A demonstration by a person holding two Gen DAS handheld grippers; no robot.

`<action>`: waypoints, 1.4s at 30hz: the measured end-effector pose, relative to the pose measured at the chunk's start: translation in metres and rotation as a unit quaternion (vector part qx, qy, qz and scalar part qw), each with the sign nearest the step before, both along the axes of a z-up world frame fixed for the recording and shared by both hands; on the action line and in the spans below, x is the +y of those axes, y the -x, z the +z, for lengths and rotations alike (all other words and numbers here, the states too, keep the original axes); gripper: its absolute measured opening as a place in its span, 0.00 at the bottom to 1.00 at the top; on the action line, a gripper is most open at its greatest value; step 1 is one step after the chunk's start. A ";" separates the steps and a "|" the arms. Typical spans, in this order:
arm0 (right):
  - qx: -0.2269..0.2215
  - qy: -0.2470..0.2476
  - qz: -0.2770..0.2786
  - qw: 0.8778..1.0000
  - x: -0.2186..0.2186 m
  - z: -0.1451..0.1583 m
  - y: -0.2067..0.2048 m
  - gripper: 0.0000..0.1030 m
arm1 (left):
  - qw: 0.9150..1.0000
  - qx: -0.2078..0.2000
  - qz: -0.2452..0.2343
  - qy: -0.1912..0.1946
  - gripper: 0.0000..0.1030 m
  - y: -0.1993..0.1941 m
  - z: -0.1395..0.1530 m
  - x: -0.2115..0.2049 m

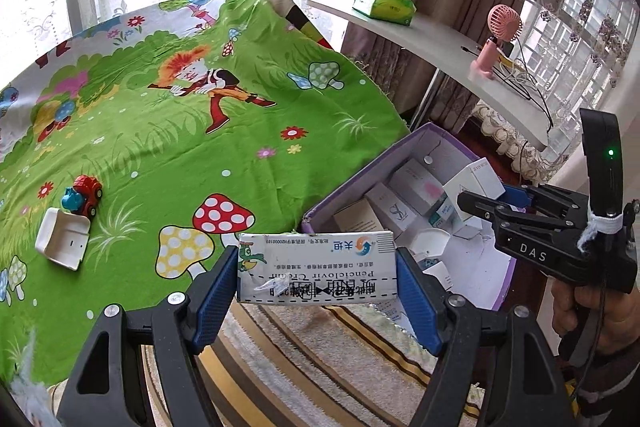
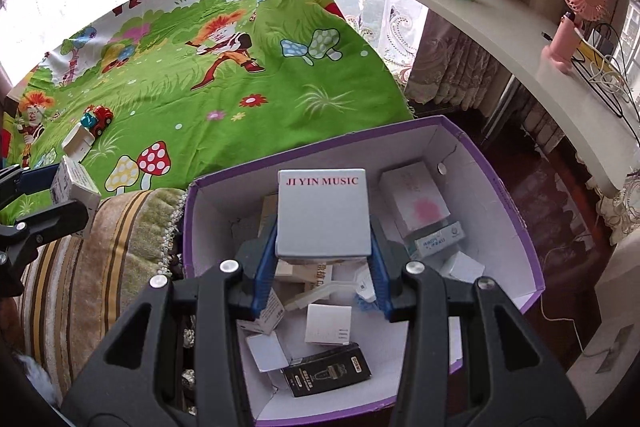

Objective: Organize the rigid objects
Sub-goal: 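Lower both boxes into the purple box and open both grippers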

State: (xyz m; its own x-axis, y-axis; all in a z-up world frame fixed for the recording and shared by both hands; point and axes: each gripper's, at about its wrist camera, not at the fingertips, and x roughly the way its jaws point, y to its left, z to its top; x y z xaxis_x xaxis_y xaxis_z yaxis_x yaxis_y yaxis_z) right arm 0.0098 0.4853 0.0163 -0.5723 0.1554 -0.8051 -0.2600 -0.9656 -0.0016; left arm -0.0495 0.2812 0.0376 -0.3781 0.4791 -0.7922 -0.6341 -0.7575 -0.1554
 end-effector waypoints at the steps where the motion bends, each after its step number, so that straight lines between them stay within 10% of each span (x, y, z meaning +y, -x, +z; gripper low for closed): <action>1: -0.001 0.000 -0.007 1.000 0.006 -0.001 -0.004 0.44 | 1.000 0.000 -0.007 0.001 0.74 -0.003 0.000 0.005; 17: -0.013 0.007 -0.080 0.997 0.065 -0.013 -0.039 0.45 | 0.993 -0.010 -0.115 0.015 0.74 -0.046 -0.005 0.067; 26: -0.008 0.014 -0.098 0.995 0.074 -0.012 -0.044 0.65 | 0.991 -0.043 -0.125 0.009 0.80 -0.048 -0.013 0.075; 42: -0.009 0.016 -0.090 0.996 0.068 -0.009 -0.038 0.68 | 0.993 -0.048 -0.107 -0.007 0.81 -0.040 -0.010 0.064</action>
State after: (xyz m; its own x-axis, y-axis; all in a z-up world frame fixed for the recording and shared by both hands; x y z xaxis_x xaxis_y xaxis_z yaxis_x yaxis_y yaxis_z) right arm 0.0476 0.5529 0.0077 -0.5237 0.2285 -0.8207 -0.4287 -0.9032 0.0221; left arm -0.0092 0.3456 0.0277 -0.1903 0.5516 -0.8121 -0.7621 -0.6044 -0.2319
